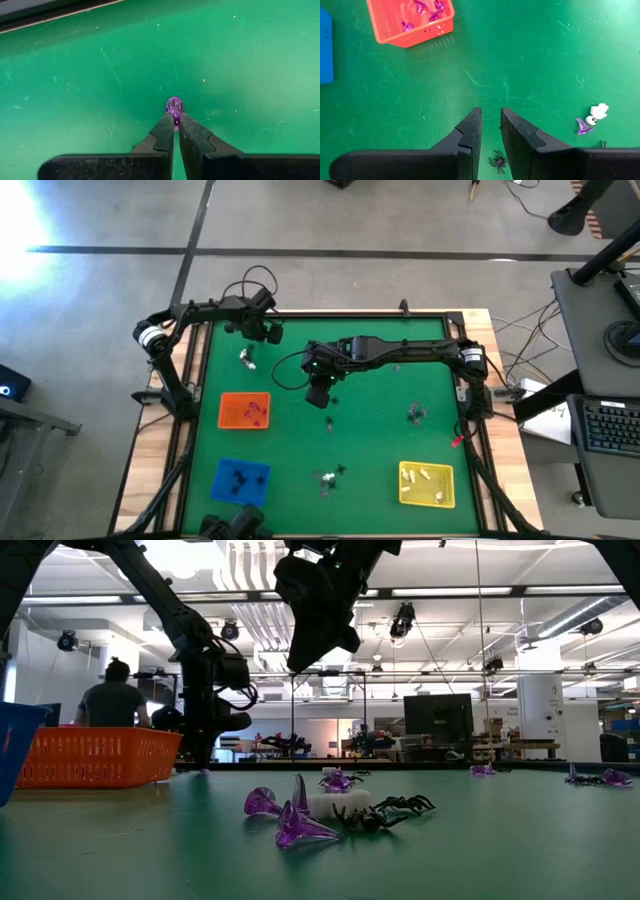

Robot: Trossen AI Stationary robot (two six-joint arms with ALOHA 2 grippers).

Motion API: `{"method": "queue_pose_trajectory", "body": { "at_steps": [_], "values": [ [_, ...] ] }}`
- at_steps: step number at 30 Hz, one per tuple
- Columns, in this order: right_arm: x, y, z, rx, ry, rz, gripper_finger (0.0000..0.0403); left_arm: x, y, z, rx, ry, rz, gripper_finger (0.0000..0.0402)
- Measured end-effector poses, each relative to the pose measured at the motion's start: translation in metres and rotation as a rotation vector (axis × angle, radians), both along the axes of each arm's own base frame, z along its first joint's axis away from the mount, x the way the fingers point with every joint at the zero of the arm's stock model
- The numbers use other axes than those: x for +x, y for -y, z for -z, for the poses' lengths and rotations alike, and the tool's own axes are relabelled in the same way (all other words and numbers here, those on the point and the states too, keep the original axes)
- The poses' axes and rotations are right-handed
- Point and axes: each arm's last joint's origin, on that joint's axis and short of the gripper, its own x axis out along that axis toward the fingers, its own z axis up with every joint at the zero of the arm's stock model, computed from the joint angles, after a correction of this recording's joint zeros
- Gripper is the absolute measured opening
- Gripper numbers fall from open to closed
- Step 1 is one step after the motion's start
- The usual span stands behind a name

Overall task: Sort Halloween decoration
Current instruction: Put the violet witch hat toy into the orange bin

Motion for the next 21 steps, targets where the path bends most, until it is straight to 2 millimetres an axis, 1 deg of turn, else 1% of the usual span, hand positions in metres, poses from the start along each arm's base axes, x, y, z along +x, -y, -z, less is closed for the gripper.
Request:
{"method": "queue_pose_trajectory", "body": {
  "at_steps": [6, 10, 13, 15, 18, 21],
  "values": [
    [0.000, 0.000, 0.000, 0.000, 0.000, 0.000, 0.0063, 0.000, 0.002, -0.002, -0.005, -0.001, 0.010, 0.0001],
    [0.000, 0.000, 0.000, -0.001, 0.000, -0.001, 0.0063, 0.001, 0.005, -0.010, 0.007, 0.019, 0.045, 0.0000],
    [0.000, 0.000, 0.000, -0.001, 0.000, -0.002, 0.0063, 0.001, 0.009, -0.021, 0.026, 0.044, 0.071, 0.0000],
    [0.000, 0.000, 0.000, -0.002, 0.000, -0.002, 0.0063, 0.002, 0.014, -0.029, 0.028, 0.056, 0.128, 0.0000],
    [0.000, 0.000, 0.000, -0.002, 0.000, -0.003, 0.0063, -0.001, 0.028, -0.041, 0.003, 0.031, 0.199, 0.0000],
    [0.000, 0.000, 0.000, -0.002, 0.000, -0.003, 0.0063, -0.003, 0.041, -0.057, 0.015, 0.027, 0.264, 0.0000]
  ]
}}
